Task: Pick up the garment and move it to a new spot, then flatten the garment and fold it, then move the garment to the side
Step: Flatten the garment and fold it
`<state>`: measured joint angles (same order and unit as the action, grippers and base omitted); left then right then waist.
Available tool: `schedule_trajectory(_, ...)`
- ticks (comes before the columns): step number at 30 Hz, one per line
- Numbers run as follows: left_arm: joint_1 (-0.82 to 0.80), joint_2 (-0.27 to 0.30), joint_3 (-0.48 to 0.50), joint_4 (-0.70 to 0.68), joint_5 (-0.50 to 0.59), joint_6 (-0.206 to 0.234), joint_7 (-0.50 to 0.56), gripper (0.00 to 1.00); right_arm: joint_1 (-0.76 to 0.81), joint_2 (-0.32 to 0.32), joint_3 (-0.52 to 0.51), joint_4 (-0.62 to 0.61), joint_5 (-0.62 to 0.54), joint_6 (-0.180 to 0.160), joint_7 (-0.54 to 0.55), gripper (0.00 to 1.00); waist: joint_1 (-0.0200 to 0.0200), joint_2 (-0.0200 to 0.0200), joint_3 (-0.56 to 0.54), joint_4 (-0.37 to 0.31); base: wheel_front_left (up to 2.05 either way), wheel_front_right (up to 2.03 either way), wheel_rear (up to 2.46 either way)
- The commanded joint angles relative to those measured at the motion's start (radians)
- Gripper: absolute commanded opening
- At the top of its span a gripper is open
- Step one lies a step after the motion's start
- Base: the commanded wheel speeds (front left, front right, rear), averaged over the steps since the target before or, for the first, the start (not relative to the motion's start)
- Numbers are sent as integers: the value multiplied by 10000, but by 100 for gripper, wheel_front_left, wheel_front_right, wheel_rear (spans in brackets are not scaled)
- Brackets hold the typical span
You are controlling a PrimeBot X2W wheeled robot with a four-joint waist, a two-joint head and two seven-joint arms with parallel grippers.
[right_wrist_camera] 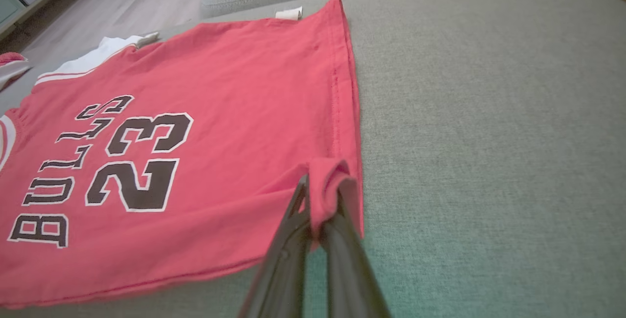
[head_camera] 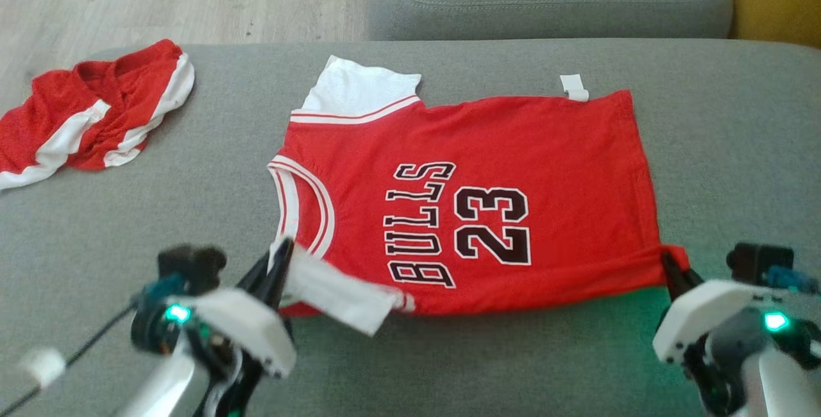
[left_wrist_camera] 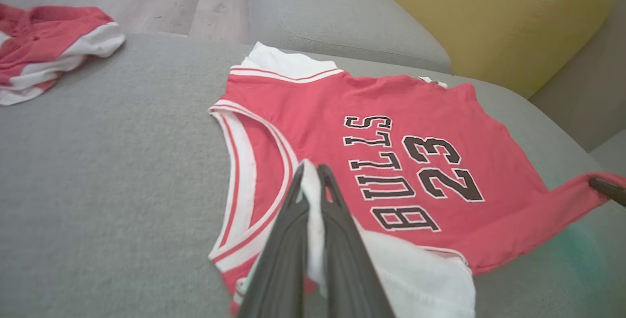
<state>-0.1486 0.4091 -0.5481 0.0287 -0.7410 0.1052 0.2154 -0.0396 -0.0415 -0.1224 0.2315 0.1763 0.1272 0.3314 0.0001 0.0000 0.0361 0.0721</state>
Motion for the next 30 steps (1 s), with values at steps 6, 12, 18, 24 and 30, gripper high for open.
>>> schedule_trajectory(6, -2244, -411, 341, 1618, -90, -450, 148, 0, -1969, -88, -269, 1287, -79, 35, 170, 0, -1, 0, 194, -141, 0, 0, 0)
schedule_trajectory(12, -3126, -729, 318, 3108, -86, -758, -36, 0, -3085, -88, -300, 2745, -315, 35, -143, 0, -1, 0, 375, -283, 0, 0, 0)
schedule_trajectory(18, -3700, -979, 282, 4137, -19, -972, -378, 4, -3868, -88, -185, 3873, -339, 35, -527, 15, -1, 0, 504, -336, 0, 0, 0)
schedule_trajectory(24, -4216, -1248, 383, 4926, 67, -1210, -1242, 100, -4570, -87, 2, 4627, 185, 35, -1621, 100, -1, 0, 597, -326, 0, 0, 0)
schedule_trajectory(30, -4325, -1392, 568, 5155, -75, -1541, -2058, 100, -4754, -87, 248, 4829, 506, 35, -2704, 100, -1, 0, 490, -290, 0, 0, 0)
